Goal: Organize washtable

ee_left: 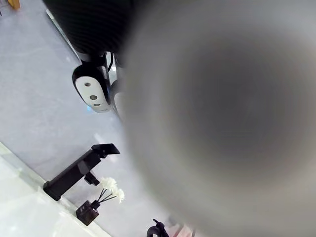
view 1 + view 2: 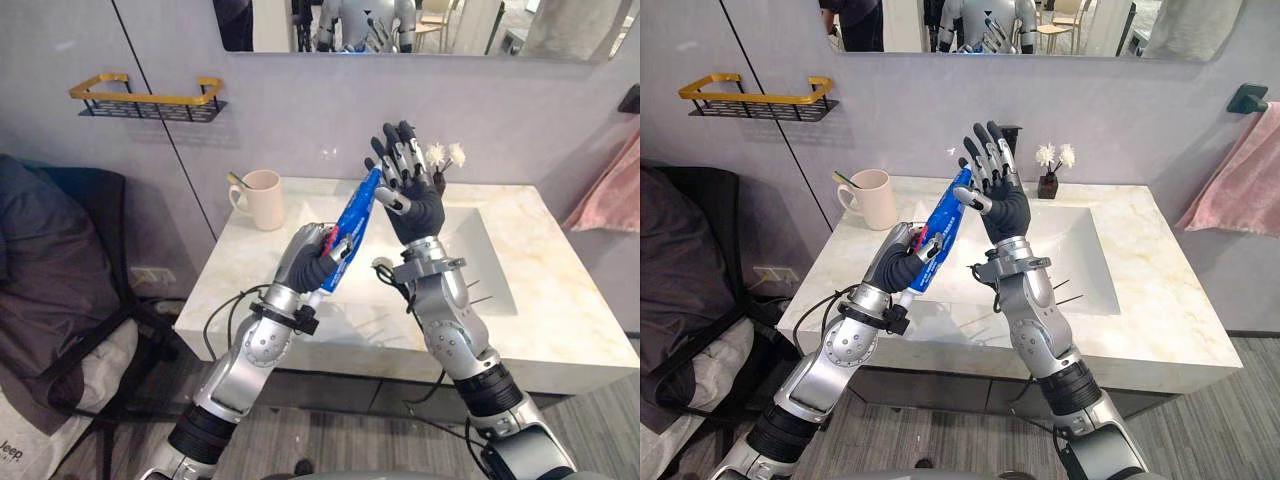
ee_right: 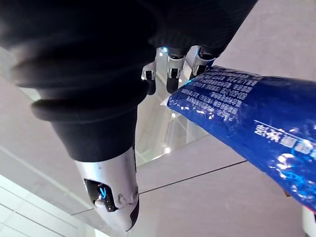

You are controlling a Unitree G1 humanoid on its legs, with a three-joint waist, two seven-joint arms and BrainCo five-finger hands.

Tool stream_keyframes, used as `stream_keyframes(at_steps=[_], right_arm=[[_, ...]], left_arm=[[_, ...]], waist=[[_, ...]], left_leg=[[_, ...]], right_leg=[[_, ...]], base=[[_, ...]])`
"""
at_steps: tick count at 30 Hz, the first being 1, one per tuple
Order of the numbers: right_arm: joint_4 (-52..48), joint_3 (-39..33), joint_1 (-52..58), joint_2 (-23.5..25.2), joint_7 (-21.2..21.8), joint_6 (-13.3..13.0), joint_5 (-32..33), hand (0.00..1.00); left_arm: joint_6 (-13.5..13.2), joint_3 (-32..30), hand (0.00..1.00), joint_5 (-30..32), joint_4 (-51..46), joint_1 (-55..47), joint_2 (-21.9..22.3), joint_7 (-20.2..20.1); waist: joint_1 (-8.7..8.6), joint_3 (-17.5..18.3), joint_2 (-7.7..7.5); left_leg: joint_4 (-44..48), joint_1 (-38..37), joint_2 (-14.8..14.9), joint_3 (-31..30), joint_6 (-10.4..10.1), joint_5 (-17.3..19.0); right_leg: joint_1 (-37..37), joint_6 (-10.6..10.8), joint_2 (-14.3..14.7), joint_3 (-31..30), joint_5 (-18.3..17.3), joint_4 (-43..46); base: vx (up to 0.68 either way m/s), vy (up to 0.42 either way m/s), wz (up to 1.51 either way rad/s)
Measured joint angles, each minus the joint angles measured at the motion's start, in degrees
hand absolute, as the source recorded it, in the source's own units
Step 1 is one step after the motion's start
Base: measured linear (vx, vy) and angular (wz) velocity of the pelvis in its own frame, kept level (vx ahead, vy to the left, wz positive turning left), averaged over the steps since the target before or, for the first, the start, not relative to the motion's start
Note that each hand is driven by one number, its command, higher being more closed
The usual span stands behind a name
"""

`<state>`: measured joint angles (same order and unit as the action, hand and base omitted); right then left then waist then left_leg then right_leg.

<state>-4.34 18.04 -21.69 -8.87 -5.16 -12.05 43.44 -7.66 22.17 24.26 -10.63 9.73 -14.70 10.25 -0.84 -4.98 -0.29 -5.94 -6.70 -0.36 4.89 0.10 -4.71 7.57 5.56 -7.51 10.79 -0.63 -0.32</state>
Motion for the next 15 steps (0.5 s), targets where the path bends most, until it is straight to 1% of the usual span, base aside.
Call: stream_keyframes(at_steps=[2, 7, 8, 9, 15], right_arm=[[0.8, -0.1, 0.9, 1.4, -0.6, -0.1, -1.3, 0.00], [2.3, 0.6, 5.7, 4.1, -1.7, 0.3, -2.4, 0.00], [3.1, 0.7, 6.2, 4.7, -2.4, 0.8, -3.3, 0.00], [3.5, 0.7, 6.5, 5.1, -2.4, 1.3, -3.5, 0.00], [3.5, 1.0, 8.7, 5.8, -2.4, 1.5, -3.8, 0.00]], left_arm=[[0.1, 0.0, 1.00, 1.2, 0.0, -0.2, 0.3, 0.0], [0.2, 0.1, 1.00, 1.8, 0.0, -0.4, 2.2, 0.4], [0.2, 0.1, 1.00, 1.9, 0.0, -0.6, 2.4, 0.9], [0.2, 0.1, 1.00, 2.5, 0.0, -1.1, 2.8, 1.2], [0.7, 0.2, 1.00, 3.5, 3.5, -2.9, 3.3, 1.2]], waist=[[-0.01, 0.0, -0.01], [0.03, 0.0, -0.04], [-0.07, 0.0, -0.06], [-0.26, 0.1, -0.10], [-0.35, 0.4, -0.62]], left_leg=[[0.0, 0.0, 0.1, 0.0, -0.1, 0.0], [0.0, 0.1, 0.3, 0.0, -0.2, -0.1], [0.0, 0.2, 0.3, 0.0, -0.2, -0.1], [0.0, 0.3, 0.3, 0.1, -0.2, -0.1], [0.0, 0.4, 0.4, 0.1, -0.2, -0.1]], right_leg=[[0.0, -0.1, 0.1, 0.0, 0.0, 0.0], [0.0, -0.2, 0.4, 0.0, 0.2, -0.3], [0.0, -0.3, 0.4, 0.0, 0.3, -0.6], [0.0, -0.4, 0.4, -0.1, 0.5, -1.0], [0.0, -0.3, 0.5, -0.1, 0.7, -1.1]], base=[[0.00, 0.000, 0.00], [0.00, 0.000, 0.00], [0.00, 0.000, 0.00], [-0.01, -0.001, -0.03], [0.00, 0.000, 0.00]])
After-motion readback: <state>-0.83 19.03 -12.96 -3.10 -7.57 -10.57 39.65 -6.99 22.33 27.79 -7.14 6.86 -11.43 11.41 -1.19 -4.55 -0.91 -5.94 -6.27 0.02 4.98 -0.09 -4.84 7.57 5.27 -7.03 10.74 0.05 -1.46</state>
